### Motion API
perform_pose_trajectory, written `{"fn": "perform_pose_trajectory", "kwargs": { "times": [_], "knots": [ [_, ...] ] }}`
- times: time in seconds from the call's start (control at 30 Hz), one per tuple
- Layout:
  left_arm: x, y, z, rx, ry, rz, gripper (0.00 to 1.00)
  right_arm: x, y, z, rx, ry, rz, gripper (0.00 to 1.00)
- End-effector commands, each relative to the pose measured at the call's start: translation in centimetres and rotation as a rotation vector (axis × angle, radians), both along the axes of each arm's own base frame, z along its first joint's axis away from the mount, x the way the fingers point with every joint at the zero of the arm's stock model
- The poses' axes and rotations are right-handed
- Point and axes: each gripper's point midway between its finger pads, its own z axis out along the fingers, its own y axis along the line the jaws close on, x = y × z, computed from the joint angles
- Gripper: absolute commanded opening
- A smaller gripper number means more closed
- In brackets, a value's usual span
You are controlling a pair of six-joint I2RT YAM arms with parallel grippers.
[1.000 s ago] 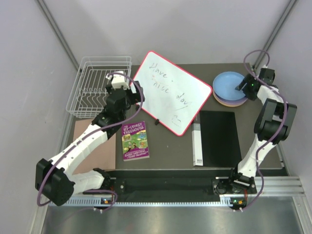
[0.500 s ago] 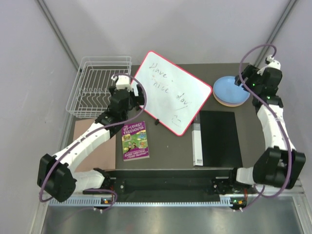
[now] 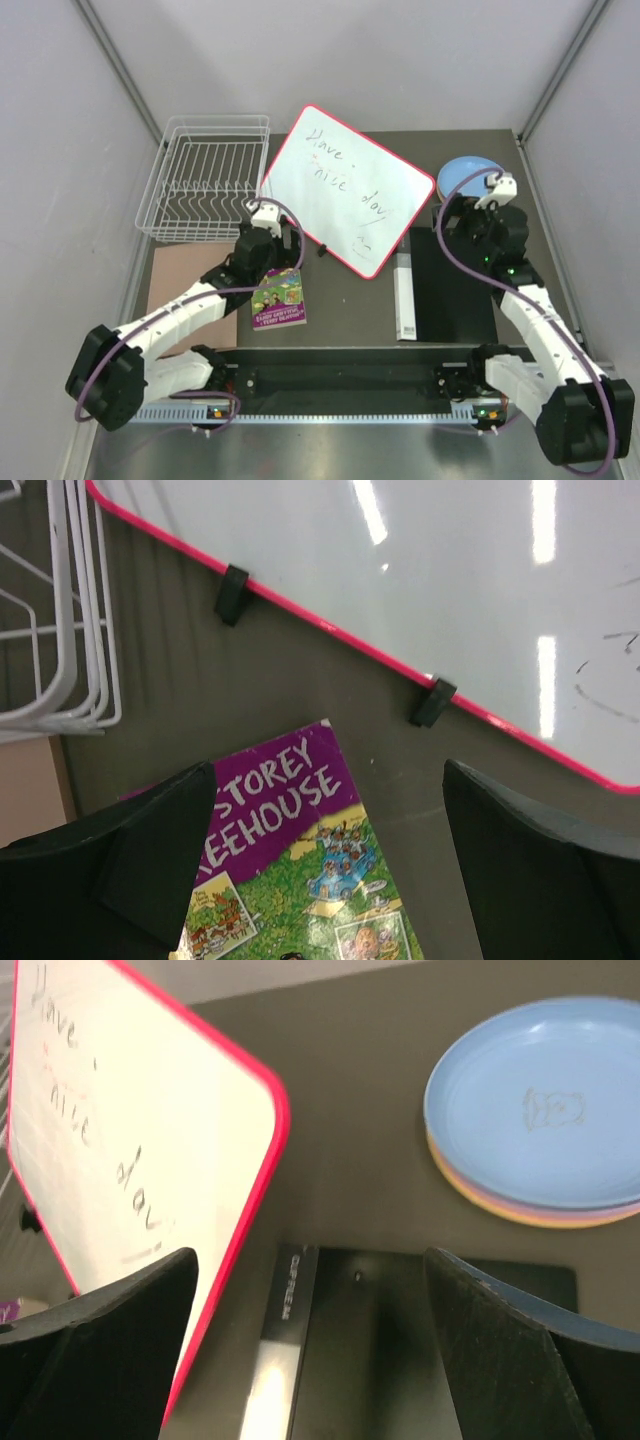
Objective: Unload the plates from the dish rack
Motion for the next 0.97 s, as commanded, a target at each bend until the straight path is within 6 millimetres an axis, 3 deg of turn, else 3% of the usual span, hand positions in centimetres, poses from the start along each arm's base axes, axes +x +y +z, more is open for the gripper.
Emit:
{"fn": "perform_pose_trajectory", "kwargs": {
  "times": [0.0,0.2,0.33,0.93],
  "knots": [
    [0.0,0.2,0.0,-0.007,-0.074,-0.005,0.99,-1.4,1.0,-0.9,-0.055,-0.086,-0.010,0.98],
    [-1.1,-1.2,-2.5,0.048,-0.070,-0.155,0.99,-3.8,0.8,-4.4,-0.132,-0.109,-0.073,1.00],
    [-1.1,-1.4,-3.4,0.059,-0.044,-0.158,0.99,-4.3,0.0,-4.8,-0.136,-0.130,-0.129,1.00],
    [-0.3,-0.3,-0.9,0.129,-0.114,-0.133,0.99,-4.4,-1.8,-4.8,-0.170,-0.139,-0.228,1.00]
  ]
}}
